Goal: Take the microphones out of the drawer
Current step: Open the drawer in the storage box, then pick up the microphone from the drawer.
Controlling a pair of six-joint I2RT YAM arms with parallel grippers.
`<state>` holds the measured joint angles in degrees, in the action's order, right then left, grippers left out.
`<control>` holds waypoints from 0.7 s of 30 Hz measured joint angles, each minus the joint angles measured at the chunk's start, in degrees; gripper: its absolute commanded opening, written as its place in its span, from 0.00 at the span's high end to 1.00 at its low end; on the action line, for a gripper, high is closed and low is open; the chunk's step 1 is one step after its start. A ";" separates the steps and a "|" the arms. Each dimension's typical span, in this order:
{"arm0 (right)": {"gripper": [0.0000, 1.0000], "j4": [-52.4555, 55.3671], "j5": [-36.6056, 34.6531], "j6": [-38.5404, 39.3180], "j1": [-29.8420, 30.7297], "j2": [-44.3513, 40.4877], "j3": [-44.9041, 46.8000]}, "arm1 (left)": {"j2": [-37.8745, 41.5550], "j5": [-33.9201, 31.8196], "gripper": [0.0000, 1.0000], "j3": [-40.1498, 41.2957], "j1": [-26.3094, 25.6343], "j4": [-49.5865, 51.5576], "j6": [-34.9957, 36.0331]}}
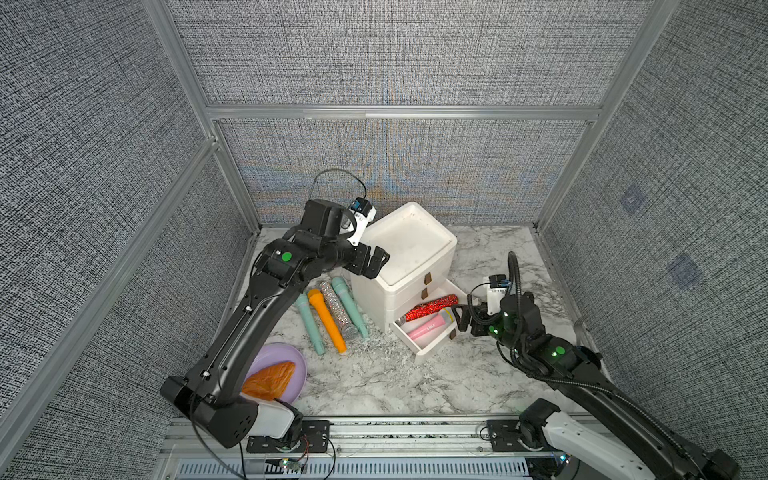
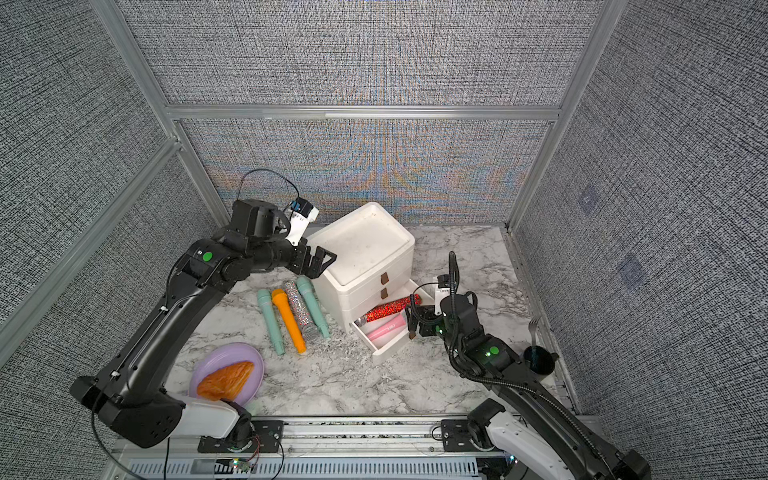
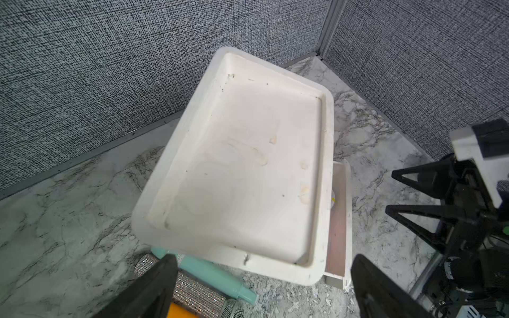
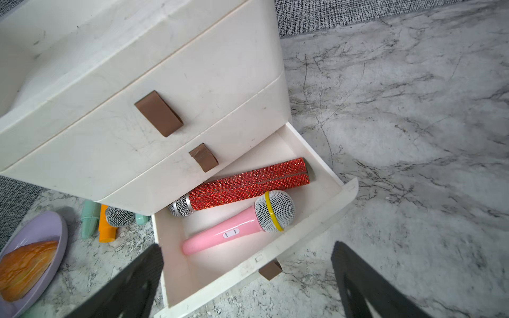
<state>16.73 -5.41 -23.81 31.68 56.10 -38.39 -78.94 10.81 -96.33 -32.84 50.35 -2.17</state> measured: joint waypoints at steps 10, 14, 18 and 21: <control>0.02 4.94 7.39 6.05 -2.56 0.37 -2.86 | 3.65 -6.47 0.00 8.50 -13.25 -2.23 -1.51; 0.02 6.78 7.61 6.38 -2.73 -0.52 -2.86 | 2.25 -11.45 0.00 11.58 -20.11 -4.79 -2.21; 0.02 8.48 7.52 6.34 -2.73 -1.90 -3.76 | -0.13 -15.61 0.03 14.69 -25.40 -8.68 -3.13; 0.02 10.10 6.60 5.68 -2.71 -2.51 -4.37 | -2.47 -17.22 0.11 16.28 -26.73 -11.87 -4.90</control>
<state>26.83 1.19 -18.13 28.97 53.58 -42.76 -81.41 -6.42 -80.05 -59.57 38.48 -7.07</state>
